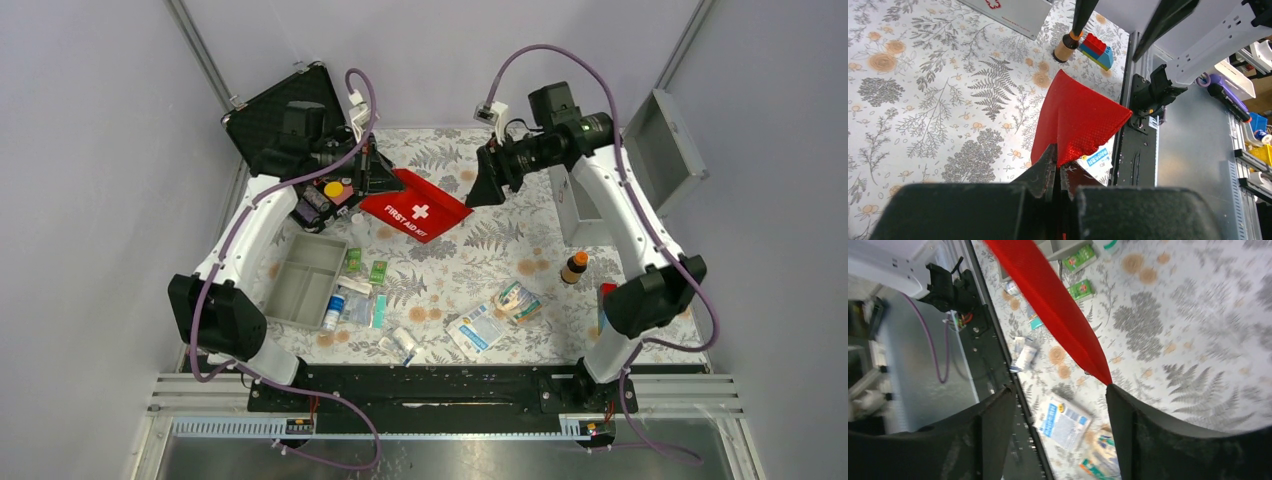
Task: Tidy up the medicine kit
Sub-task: Zip the medicine pouch, then place the medicine pouch inside the medicine box.
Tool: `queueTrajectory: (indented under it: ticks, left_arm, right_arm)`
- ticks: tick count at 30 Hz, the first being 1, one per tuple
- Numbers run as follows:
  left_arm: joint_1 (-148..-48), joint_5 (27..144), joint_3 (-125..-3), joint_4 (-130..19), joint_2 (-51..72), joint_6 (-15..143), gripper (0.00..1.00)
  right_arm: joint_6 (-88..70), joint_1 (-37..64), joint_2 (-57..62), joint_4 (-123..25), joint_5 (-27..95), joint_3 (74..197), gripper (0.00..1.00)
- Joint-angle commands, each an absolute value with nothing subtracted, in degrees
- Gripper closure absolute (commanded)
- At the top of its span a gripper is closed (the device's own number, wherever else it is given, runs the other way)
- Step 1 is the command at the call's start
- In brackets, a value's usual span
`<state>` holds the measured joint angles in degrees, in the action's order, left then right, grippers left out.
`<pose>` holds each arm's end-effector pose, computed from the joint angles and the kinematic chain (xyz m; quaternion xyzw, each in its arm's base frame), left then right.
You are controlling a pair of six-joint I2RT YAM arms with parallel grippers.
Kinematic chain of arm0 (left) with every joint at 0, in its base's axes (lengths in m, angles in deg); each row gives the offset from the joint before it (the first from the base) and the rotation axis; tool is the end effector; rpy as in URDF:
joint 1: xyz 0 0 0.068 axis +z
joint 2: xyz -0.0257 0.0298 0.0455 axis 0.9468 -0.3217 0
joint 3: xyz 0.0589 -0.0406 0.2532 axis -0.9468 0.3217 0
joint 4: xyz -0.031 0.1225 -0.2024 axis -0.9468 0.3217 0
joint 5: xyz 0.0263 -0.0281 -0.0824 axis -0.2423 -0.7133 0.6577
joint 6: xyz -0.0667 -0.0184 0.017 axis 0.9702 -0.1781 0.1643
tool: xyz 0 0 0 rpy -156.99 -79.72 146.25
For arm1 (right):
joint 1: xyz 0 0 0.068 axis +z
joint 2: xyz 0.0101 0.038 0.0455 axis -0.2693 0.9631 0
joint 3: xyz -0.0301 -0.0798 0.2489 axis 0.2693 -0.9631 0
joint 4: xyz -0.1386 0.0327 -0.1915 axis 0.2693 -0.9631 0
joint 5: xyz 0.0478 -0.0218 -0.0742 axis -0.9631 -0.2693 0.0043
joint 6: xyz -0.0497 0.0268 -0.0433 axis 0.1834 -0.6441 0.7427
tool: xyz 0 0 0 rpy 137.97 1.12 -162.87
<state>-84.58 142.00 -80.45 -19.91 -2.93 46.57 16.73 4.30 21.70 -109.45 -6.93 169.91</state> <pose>0.2957 -0.1247 0.3722 0.3717 0.6934 -0.4968 0.3664 0.3065 0.1581 0.3725 -0.4135 0.7654 0.3943 0.2962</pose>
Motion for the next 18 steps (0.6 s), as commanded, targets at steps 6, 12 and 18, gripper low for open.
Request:
queueTrajectory:
  ticks: [6,12,18]
  left_arm:
    - [-87.4,148.8,-82.0,-21.3,-2.4,44.5,1.0]
    - [-88.1,148.7,-83.0,-21.5,-3.3,45.5,1.0]
    - [-88.1,142.1,-81.0,-25.0,-2.6,51.2,0.79]
  right_arm:
    - [29.6,10.3,19.8,-102.2,-5.6,169.2,0.21]
    - [26.3,13.5,26.3,-101.1,-8.3,176.0,0.4]
    - [23.2,13.5,23.3,-100.5,-3.2,171.1,1.0]
